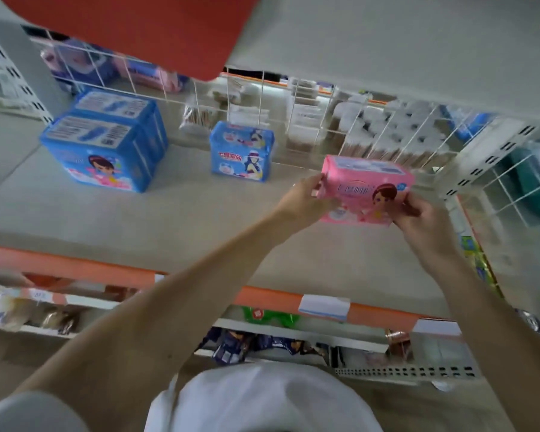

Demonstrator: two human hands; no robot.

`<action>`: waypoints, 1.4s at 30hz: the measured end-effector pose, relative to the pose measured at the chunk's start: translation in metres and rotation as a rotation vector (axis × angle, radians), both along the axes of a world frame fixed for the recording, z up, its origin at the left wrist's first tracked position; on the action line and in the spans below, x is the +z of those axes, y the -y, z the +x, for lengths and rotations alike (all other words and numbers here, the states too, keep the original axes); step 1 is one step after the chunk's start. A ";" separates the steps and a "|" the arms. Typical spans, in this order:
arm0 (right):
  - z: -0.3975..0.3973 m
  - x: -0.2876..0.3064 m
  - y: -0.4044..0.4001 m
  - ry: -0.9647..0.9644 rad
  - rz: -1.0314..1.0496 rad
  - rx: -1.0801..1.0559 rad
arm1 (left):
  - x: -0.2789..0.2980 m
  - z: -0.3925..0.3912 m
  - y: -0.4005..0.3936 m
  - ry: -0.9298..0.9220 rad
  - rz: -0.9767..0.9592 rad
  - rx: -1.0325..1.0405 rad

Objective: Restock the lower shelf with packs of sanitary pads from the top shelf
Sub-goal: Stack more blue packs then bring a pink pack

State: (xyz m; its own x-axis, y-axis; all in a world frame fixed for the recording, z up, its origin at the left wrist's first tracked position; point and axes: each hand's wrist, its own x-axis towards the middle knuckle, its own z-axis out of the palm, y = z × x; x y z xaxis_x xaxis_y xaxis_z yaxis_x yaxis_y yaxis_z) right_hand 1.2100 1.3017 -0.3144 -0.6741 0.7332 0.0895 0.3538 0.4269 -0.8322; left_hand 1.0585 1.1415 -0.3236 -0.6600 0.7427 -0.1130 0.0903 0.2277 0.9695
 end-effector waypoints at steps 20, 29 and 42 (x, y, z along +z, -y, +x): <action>-0.054 -0.008 -0.054 0.107 -0.031 -0.033 | 0.012 -0.031 -0.042 0.192 -0.110 0.074; -0.056 -0.006 -0.044 0.111 -0.093 -0.022 | 0.007 -0.036 -0.041 0.243 -0.091 0.061; -0.030 0.014 -0.013 0.239 0.023 -0.092 | -0.009 -0.022 -0.019 -0.243 -0.317 0.092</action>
State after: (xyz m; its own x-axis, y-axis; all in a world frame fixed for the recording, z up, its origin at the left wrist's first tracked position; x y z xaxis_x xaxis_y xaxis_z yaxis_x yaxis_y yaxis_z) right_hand 1.1797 1.3148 -0.3004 -0.6085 0.7922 -0.0464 0.5773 0.4019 -0.7108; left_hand 1.0362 1.1605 -0.3324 -0.7578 0.6327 -0.1592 0.2732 0.5293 0.8032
